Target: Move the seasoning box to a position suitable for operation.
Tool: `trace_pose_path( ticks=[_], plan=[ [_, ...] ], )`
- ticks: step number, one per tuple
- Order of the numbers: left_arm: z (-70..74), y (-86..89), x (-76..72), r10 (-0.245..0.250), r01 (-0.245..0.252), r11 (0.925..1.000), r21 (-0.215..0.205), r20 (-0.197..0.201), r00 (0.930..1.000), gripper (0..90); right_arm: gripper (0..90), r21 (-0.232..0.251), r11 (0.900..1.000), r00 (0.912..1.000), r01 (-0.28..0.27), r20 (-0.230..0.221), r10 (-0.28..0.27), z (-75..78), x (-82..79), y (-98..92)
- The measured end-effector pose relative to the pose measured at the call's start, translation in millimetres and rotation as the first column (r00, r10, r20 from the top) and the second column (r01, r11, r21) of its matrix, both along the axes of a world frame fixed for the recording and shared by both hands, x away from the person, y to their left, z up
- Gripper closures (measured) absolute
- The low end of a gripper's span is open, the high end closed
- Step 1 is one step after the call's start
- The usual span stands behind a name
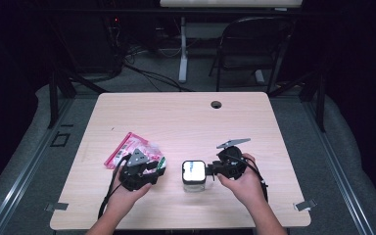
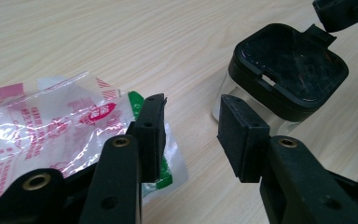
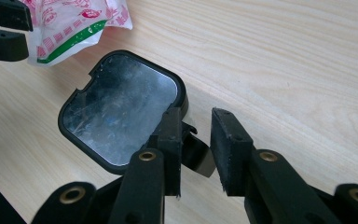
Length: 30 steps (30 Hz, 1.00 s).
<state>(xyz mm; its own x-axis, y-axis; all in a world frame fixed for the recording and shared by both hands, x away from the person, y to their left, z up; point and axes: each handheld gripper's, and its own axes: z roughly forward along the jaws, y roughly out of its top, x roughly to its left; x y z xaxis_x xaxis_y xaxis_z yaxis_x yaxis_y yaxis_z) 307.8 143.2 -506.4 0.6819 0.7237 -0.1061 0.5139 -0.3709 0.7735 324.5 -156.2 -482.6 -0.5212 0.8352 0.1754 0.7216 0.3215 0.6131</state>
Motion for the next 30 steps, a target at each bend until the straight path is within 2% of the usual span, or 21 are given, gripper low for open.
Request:
trace_pose_path(
  ticks=[15,30],
  plan=[
    [-10.2,-15.2,1.1,-0.032,0.032,0.9994,0.012,-0.019,0.9993,67.3,75.5,0.019,1.000,0.9999,0.005,-0.011,-0.005,-0.9,0.4,-1.8],
    [-15.2,-26.2,-0.9,-0.080,0.081,0.9963,0.029,-0.044,0.9958,79.2,78.4,0.032,0.999,0.9998,-0.010,-0.014,0.011,-2.2,-0.8,1.7]
  ],
)
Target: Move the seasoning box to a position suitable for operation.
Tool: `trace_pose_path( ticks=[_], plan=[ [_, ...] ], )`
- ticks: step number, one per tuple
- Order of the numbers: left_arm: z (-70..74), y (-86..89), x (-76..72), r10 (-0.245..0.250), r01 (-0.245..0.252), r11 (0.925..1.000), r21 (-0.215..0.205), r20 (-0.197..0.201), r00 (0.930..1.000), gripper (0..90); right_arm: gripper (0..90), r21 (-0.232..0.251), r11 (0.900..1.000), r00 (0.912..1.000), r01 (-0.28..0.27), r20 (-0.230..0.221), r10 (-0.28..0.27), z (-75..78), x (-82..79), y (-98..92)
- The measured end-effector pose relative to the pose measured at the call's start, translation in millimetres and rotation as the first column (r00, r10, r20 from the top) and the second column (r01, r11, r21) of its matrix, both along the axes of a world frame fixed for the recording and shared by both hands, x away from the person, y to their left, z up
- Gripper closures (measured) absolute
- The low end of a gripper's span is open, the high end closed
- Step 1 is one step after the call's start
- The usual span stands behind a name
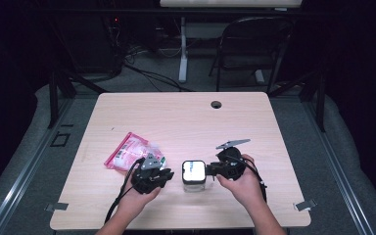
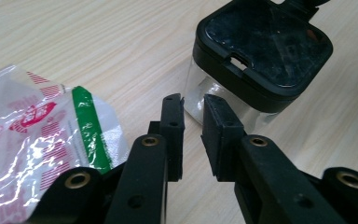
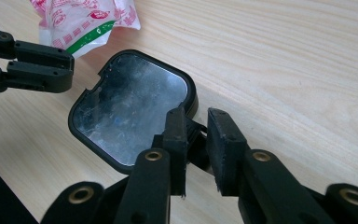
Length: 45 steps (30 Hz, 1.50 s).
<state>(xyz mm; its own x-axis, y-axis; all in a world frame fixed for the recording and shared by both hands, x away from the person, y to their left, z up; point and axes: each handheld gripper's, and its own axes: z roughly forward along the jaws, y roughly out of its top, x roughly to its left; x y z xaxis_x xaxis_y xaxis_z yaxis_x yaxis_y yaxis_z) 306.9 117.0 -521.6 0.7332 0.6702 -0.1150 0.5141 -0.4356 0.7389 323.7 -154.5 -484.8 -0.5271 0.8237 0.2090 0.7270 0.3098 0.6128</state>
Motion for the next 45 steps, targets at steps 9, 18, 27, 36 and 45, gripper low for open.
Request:
trace_pose_path(
  ticks=[9,18,27,36,45],
  plan=[
    [-3.7,-6.6,-1.6,-0.030,0.030,0.9996,0.003,-0.017,0.9994,88.3,81.9,0.003,1.000,1.0000,-0.006,-0.001,0.006,-0.1,-0.5,-0.1],
    [-6.9,-14.1,-3.8,-0.063,0.063,0.9980,0.000,-0.030,0.9976,89.8,82.6,0.004,1.000,1.0000,0.001,0.001,-0.001,-0.1,-1.5,0.7],
    [-7.5,-19.7,-6.2,-0.087,0.087,0.9962,-0.006,-0.036,0.9955,89.9,82.5,0.006,1.000,1.0000,-0.001,-0.003,0.001,0.1,-1.8,0.7],
    [-6.7,-20.6,-7.2,-0.087,0.087,0.9962,-0.008,-0.037,0.9955,89.9,82.5,0.012,1.000,1.0000,0.003,-0.003,-0.003,-0.4,-2.0,0.4],
    [-4.7,-20.3,-6.9,-0.084,0.084,0.9963,-0.018,-0.030,0.9960,90.0,82.6,0.015,1.000,1.0000,0.005,-0.003,-0.005,-0.7,-1.7,0.0]
  ],
)
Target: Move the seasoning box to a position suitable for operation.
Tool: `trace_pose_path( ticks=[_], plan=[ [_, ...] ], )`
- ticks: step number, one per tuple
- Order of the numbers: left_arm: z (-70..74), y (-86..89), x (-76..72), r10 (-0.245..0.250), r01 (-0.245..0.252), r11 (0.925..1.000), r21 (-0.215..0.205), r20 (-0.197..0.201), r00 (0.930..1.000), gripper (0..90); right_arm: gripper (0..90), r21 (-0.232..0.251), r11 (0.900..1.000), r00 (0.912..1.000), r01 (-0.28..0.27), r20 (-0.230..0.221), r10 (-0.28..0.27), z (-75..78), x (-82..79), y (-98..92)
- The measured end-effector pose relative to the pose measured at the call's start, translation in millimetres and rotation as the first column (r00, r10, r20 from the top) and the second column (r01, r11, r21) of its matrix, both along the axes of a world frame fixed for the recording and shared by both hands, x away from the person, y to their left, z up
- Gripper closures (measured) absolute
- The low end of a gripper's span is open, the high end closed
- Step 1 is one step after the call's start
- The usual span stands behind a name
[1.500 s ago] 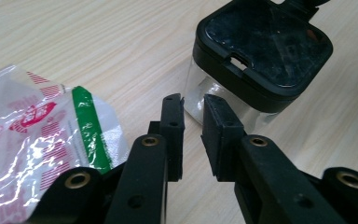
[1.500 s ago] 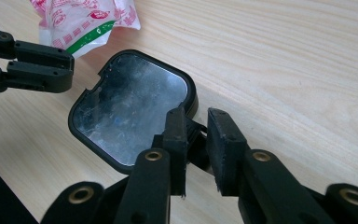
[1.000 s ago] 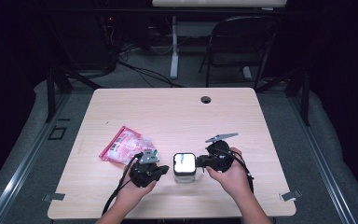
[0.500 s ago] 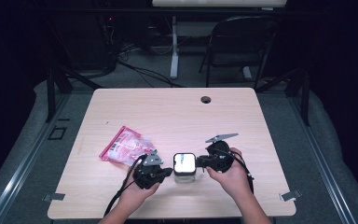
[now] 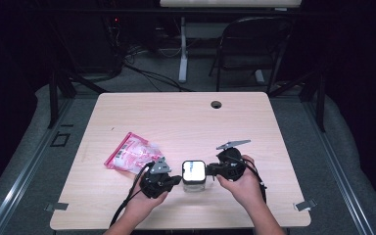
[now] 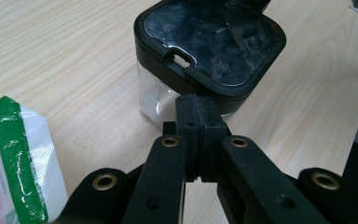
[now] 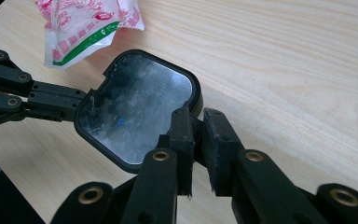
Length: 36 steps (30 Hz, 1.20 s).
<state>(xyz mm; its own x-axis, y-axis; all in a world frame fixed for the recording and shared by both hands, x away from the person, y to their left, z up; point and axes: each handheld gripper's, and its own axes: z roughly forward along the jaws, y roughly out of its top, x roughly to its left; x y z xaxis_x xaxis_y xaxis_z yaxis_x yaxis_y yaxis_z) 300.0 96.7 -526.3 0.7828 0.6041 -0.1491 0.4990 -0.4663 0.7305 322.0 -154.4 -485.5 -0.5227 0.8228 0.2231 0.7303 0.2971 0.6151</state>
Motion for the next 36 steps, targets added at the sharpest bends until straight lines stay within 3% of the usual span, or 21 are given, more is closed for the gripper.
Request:
trace_pose_path(
  ticks=[36],
  plan=[
    [10.6,-3.0,1.2,-0.009,0.009,0.9994,-0.032,0.008,0.9999,89.8,82.2,0.008,1.000,0.9999,0.013,-0.003,-0.012,-0.8,-0.9,-1.7]
  ],
)
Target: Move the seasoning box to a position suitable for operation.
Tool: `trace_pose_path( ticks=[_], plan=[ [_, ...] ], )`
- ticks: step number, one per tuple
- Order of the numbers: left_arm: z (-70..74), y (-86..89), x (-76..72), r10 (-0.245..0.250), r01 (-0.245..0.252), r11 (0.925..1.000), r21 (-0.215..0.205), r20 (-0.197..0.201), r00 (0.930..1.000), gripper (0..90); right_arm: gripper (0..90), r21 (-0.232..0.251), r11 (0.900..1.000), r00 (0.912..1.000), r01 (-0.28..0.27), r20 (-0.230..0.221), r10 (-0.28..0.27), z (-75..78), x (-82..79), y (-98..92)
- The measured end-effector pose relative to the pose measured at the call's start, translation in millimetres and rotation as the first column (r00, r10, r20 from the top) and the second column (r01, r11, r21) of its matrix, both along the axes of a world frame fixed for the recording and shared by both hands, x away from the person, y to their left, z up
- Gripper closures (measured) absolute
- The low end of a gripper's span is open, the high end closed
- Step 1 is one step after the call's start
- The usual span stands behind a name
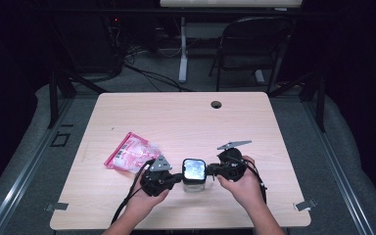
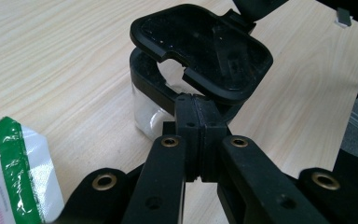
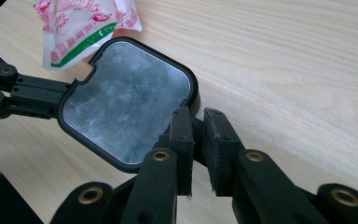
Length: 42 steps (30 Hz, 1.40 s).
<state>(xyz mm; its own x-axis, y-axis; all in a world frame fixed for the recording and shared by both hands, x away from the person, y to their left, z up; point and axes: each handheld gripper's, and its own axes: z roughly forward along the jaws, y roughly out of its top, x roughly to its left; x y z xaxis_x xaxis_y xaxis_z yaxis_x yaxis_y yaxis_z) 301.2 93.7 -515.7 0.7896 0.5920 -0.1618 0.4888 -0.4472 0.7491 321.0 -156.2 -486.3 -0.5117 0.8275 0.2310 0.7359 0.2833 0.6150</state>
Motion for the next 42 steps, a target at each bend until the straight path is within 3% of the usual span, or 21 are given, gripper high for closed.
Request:
trace_pose_path(
  ticks=[16,27,38,42],
  plan=[
    [7.2,-3.1,0.7,-0.005,0.005,1.0000,-0.008,0.016,0.9999,89.1,75.0,-0.009,1.000,0.9999,-0.013,0.008,0.013,1.8,-3.8,1.2],
    [14.9,-4.6,3.7,-0.011,0.012,0.9998,-0.018,0.031,0.9995,88.6,65.6,-0.020,0.998,0.9983,-0.054,0.023,0.054,18.3,-17.3,2.5],
    [20.5,-7.7,3.7,-0.012,0.012,0.9999,-0.010,0.034,0.9994,88.2,59.4,-0.028,0.995,0.9946,-0.093,0.044,0.094,12.8,-31.6,7.7],
    [23.6,-10.3,3.9,-0.015,0.015,0.9999,-0.002,0.038,0.9992,87.7,51.7,-0.041,0.993,0.9916,-0.108,0.067,0.111,9.5,-34.7,11.1]
  ],
)
